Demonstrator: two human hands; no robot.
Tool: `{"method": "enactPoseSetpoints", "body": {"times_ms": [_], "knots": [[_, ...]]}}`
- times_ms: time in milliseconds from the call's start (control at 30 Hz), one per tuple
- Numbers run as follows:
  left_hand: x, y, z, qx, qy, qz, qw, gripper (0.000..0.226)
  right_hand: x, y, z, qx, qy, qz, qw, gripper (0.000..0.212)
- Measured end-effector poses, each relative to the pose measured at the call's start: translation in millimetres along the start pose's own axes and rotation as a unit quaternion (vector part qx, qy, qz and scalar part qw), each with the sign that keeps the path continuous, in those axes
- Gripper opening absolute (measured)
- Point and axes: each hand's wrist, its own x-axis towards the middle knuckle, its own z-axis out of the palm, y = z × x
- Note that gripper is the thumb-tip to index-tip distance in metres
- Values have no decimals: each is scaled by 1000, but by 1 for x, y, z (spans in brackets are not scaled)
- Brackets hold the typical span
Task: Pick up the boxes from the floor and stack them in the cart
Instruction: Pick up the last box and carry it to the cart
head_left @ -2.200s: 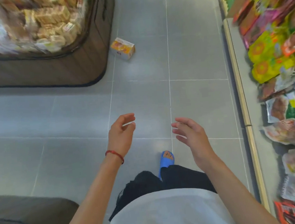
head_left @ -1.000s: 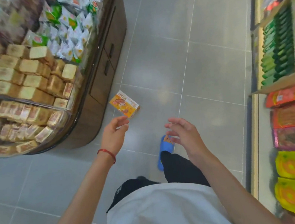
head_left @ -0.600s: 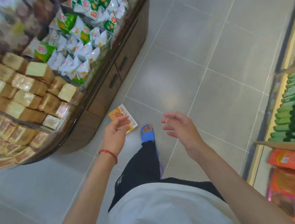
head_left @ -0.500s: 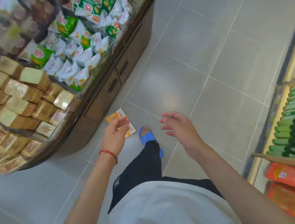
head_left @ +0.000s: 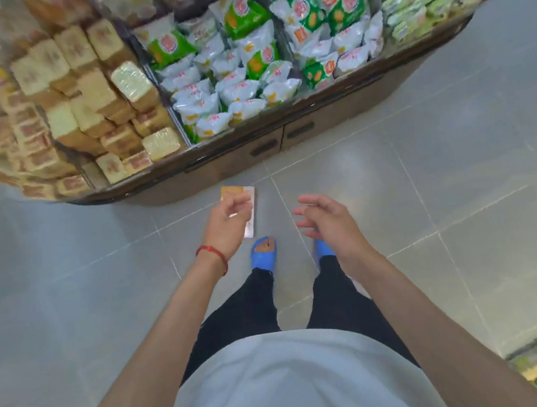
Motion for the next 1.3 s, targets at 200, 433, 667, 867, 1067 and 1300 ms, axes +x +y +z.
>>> {"method": "enactPoseSetpoints", "body": {"times_ms": [200,433,667,867,1067,1300], "knots": [[-26,-23,19,-143,142,-69,977,20,34,-26,-19,-156,-131,-9,979,25],[-41,-63,39,-264,212,-111,934,18,71,-30,-7,-271,-176,-34,946,20],[-5,-141,35,-342,248,-180,888,20,135,22,37,-409,-171,-64,894,22],[53,-218,42,-392,263,-244,847,16,219,75,86,-489,-192,-77,847,27],[128,-291,70,-355,264,-314,840,24,317,126,134,-553,-206,-50,806,18],[224,-350,89,-393,260,-332,817,29,421,173,174,-638,-195,-56,743,34]]}}
